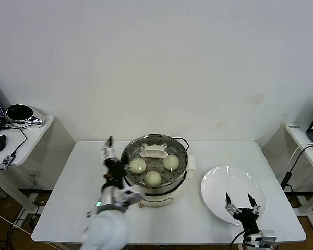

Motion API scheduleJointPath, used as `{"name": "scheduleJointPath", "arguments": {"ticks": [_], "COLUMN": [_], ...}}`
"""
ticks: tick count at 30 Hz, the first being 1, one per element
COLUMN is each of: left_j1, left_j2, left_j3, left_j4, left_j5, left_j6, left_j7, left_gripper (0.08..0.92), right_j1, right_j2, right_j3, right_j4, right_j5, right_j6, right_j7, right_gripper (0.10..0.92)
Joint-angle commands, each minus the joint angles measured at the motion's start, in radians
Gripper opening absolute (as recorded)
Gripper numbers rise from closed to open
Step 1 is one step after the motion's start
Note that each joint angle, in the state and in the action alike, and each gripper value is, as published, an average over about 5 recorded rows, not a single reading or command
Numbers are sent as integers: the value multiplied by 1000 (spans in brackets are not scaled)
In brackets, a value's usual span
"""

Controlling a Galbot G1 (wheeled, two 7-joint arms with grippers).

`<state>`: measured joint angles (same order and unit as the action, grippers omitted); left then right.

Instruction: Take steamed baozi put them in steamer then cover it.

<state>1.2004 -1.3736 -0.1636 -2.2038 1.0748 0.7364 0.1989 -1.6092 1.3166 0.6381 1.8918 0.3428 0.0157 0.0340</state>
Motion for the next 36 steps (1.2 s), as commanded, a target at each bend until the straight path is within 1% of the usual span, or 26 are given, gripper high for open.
{"name": "scheduleJointPath", "arguments": {"ticks": [1, 4, 8, 11, 15, 19, 25, 31, 36], "left_j1": [326, 381, 434, 467, 501, 537, 539, 537, 554], "left_j2": [36, 33, 17, 1, -11, -15, -26, -34, -53], "left_j3": [-503, -540, -542, -529, -511, -515, -524, -533, -546], "left_j4": [-8, 57, 99, 94, 80, 63, 76, 32, -3], "left_j5": [-1080, -1207, -1277, -1238, -1095, -1061, -1077, -1089, -1091], "left_j6": [-620, -636, -589, -521, -413, -367, -399, -416, -417], "left_j7": [-209, -176, -131, -108, -107, -90, -69, -29, -18], "left_gripper": [823, 823, 823, 823, 823, 823, 823, 823, 823], "right_j1": [-25, -42, -70, -81, -90, -92, -91, -129, -164], "right_j2": [15, 18, 0, -6, -8, -2, 16, 71, 71], "right_j3": [-56, -69, -102, -108, -121, -135, -132, -94, -75], "right_j4": [26, 52, 100, 122, 134, 130, 124, 132, 152], "right_j5": [-97, -120, -86, -105, -142, -119, -114, -172, -188], "right_j6": [71, 43, -32, -81, -115, -124, -101, -62, -68], "right_j7": [-24, -33, -42, -43, -34, -12, 10, -23, -35], "right_gripper": [823, 823, 823, 823, 823, 823, 823, 823, 823]}}
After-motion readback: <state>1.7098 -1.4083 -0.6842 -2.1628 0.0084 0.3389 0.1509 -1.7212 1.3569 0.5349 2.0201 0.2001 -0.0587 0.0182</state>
